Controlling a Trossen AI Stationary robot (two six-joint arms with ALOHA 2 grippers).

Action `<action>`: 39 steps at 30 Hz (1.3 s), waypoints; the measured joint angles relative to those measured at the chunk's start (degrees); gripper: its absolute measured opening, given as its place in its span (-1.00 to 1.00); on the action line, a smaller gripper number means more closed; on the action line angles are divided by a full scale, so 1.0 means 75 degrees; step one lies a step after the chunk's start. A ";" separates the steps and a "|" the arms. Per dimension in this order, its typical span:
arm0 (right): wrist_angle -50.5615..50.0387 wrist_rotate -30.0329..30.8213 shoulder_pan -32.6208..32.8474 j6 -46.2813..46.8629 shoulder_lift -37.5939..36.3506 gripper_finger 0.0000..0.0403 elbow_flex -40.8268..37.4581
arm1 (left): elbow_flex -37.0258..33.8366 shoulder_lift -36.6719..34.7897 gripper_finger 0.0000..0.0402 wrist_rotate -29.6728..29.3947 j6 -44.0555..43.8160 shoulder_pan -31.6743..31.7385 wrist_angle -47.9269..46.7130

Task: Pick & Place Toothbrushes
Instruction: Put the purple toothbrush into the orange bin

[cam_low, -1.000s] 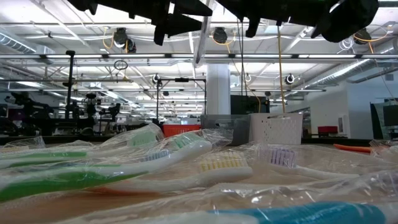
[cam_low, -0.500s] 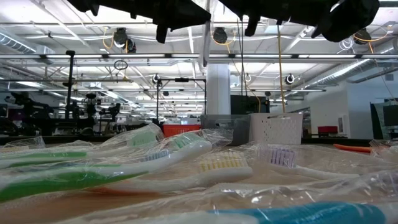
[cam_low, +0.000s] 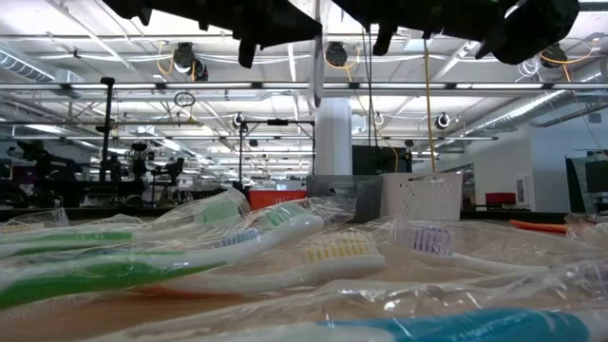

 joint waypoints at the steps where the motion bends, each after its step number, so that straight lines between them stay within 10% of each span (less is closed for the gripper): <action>1: -0.0026 -0.0003 0.0000 -0.0003 0.0000 -0.89 0.0000 | 0.0000 0.0000 -0.99 0.0000 0.0000 0.0000 -0.0013; 21: -0.0191 -0.0085 0.0003 -0.0212 0.0006 0.26 -0.0006 | 0.0000 0.0000 -1.00 -0.0012 -0.0056 -0.0003 -0.0118; 39: -0.0547 0.0254 0.0157 -0.0492 0.0003 0.33 -0.0006 | 0.0007 -0.0536 -1.00 -0.0872 0.0065 0.0498 -0.1171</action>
